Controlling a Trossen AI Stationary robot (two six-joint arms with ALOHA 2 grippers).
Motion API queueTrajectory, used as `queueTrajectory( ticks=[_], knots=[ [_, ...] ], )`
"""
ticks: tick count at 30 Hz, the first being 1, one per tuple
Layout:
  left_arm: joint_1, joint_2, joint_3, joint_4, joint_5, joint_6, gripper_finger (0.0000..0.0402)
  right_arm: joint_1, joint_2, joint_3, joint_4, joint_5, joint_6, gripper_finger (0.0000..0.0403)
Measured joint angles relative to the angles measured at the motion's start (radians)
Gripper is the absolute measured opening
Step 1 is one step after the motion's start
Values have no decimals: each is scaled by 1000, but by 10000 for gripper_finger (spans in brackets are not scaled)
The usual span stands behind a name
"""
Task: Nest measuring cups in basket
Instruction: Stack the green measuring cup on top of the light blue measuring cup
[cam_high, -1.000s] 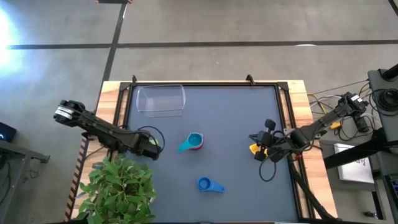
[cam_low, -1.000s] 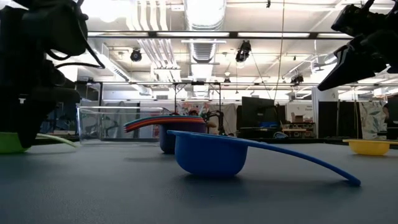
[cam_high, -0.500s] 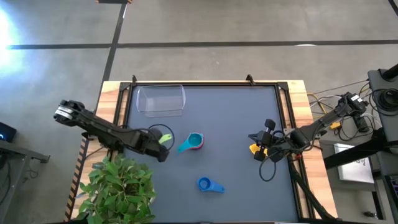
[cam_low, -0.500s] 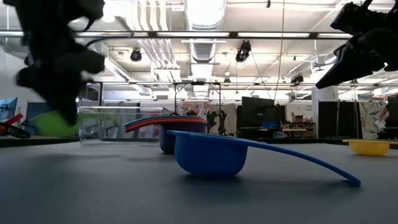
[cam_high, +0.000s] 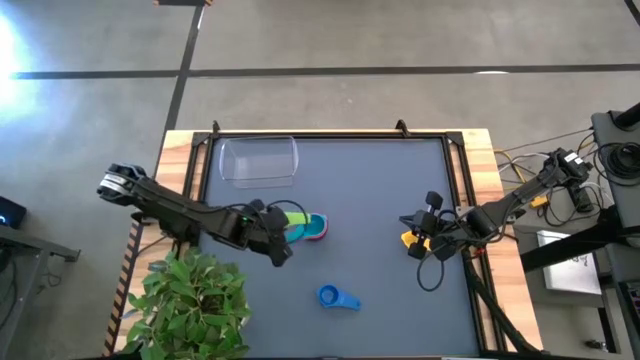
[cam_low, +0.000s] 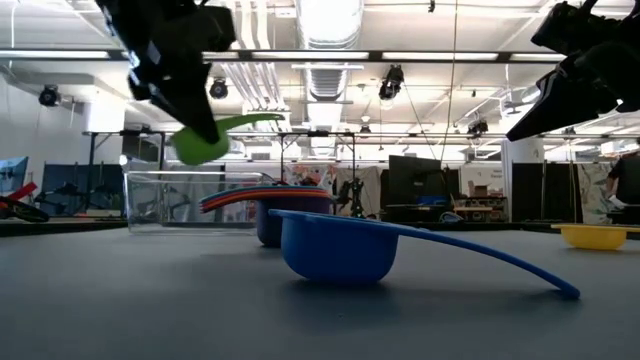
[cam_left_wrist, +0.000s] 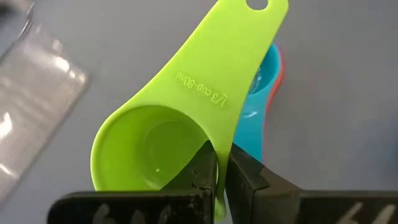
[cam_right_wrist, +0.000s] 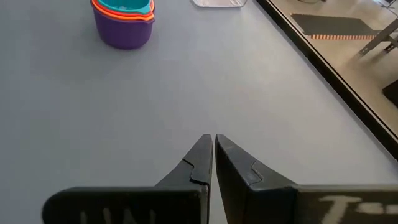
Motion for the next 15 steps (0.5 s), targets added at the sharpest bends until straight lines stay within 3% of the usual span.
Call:
queueTrajectory(
  ticks=[6, 15],
  knots=[
    [-3, 103, 87, 85, 4, 208, 0, 0, 0, -4, 0, 0, 0, 9],
    [-3, 232, 292, 52, 62, 390, 0, 0, 0, -5, 0, 0, 0, 9]
  ],
)
